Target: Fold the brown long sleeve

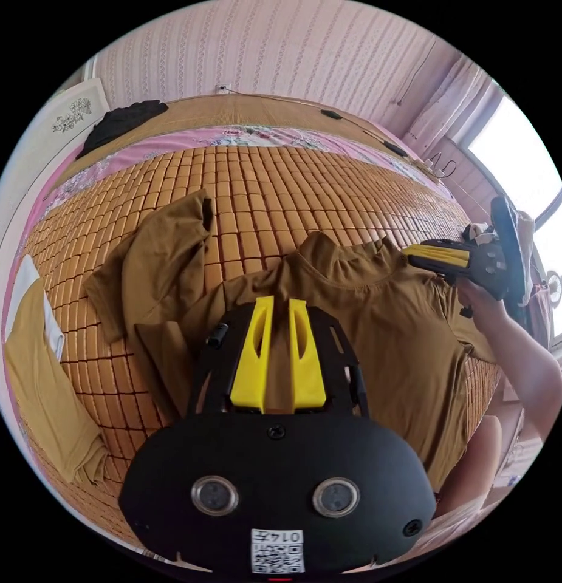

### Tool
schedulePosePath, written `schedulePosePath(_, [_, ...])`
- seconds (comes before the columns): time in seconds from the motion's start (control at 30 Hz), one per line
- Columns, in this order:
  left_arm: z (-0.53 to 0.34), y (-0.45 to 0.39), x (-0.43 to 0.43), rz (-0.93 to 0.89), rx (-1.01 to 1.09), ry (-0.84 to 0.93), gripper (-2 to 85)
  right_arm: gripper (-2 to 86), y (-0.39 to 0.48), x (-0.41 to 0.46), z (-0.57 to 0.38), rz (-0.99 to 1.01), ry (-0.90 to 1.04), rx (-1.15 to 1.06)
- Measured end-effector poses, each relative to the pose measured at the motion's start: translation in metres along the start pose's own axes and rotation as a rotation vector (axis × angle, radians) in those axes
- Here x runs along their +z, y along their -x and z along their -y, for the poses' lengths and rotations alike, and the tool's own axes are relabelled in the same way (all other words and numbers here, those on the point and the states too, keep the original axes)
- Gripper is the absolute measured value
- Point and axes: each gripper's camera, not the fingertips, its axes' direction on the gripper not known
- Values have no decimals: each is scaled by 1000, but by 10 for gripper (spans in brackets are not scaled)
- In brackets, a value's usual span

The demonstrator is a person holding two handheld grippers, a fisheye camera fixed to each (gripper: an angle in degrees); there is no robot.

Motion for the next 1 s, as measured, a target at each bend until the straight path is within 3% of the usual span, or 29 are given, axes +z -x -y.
schedulePosePath(0.17, [7, 0, -20, 12, 24, 15, 52, -10, -14, 1, 10, 72, 19, 62])
schedulePosePath(0.37, [-21, 7, -90, -10, 4, -25, 64, -9, -19, -77, -64, 215, -172, 89])
schedulePosePath(0.5, [-81, 1, -156, -28, 73, -65, 58, -10, 25, -104, -177, 258, -39, -10])
schedulePosePath(0.6, [-147, -6, -188, -104, 57, 4, 56, -10, 73, -102, -243, 332, 105, -48])
schedulePosePath(0.77, [-248, -31, -214, -69, 12, 103, 57, -10, 124, -95, -277, 236, 158, -70])
schedulePosePath(1.0, [-284, -35, -212, 41, -58, 146, 42, -10, 118, -87, -280, 233, 147, -20])
